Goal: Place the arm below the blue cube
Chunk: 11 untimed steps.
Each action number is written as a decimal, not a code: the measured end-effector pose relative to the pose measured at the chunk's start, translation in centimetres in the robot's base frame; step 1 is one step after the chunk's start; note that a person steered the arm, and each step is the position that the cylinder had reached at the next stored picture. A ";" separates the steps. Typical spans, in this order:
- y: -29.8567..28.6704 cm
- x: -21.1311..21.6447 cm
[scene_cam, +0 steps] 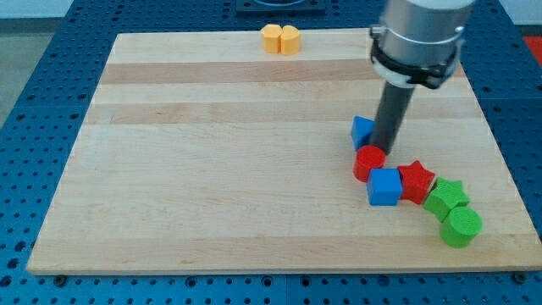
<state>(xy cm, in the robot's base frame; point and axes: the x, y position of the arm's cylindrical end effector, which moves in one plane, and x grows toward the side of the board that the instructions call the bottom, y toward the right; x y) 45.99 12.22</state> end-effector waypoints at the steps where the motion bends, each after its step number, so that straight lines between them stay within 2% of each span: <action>1: -2.6 -1.2; 2: -4.8 -2.1; 4: -10.0 -0.7; 6: -10.5 5.5; 8: -6.7 10.9; 10: 1.2 11.2; 11: 3.0 11.0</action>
